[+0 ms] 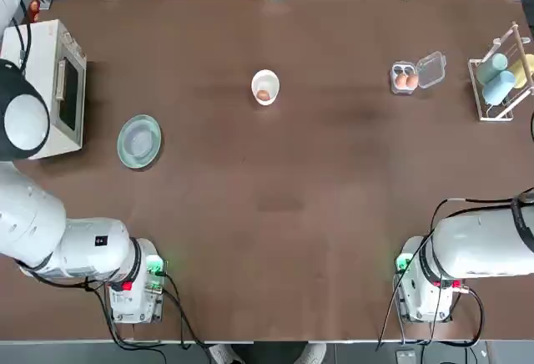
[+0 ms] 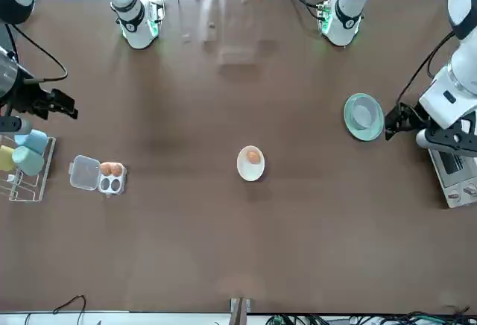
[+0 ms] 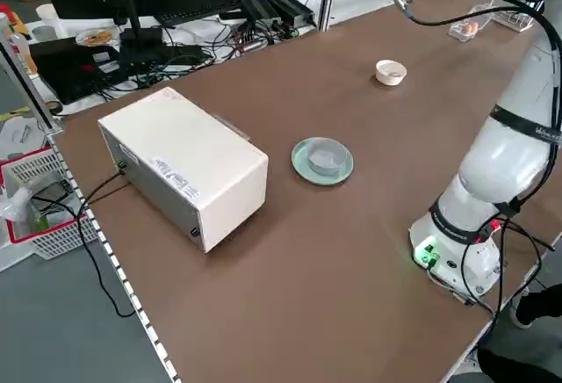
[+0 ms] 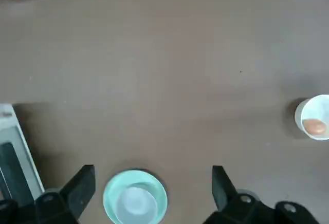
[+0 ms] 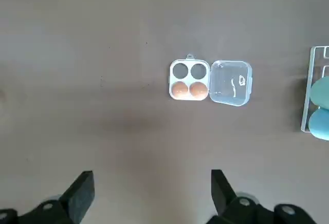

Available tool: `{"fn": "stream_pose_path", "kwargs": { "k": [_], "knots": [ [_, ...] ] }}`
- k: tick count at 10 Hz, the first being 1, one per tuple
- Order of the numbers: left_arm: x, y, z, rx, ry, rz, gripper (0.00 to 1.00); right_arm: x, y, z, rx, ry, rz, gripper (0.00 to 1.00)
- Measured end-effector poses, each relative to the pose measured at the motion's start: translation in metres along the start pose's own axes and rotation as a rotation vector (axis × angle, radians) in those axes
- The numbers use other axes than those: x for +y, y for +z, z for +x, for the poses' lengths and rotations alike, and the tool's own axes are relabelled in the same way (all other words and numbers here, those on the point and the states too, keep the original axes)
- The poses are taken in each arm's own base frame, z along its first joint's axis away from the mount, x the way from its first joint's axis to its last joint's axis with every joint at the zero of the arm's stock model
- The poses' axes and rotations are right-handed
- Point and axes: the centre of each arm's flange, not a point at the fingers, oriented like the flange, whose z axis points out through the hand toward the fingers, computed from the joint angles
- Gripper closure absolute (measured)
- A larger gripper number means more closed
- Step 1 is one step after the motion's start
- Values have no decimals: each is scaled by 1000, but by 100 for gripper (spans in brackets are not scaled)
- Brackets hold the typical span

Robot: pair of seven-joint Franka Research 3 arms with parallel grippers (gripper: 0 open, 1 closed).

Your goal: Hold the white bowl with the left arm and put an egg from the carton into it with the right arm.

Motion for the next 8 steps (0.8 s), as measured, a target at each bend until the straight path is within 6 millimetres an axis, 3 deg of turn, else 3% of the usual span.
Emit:
{"fn": "stream_pose_path", "kwargs": {
  "k": [6,8],
  "knots": [
    [-16,1,-3,-23,-73,9,0,-5,-13,0,32,18,1,0],
    [-31,2,-4,-24,-102,20,0,-5,-13,0,33,18,1,0]
  ]
}}
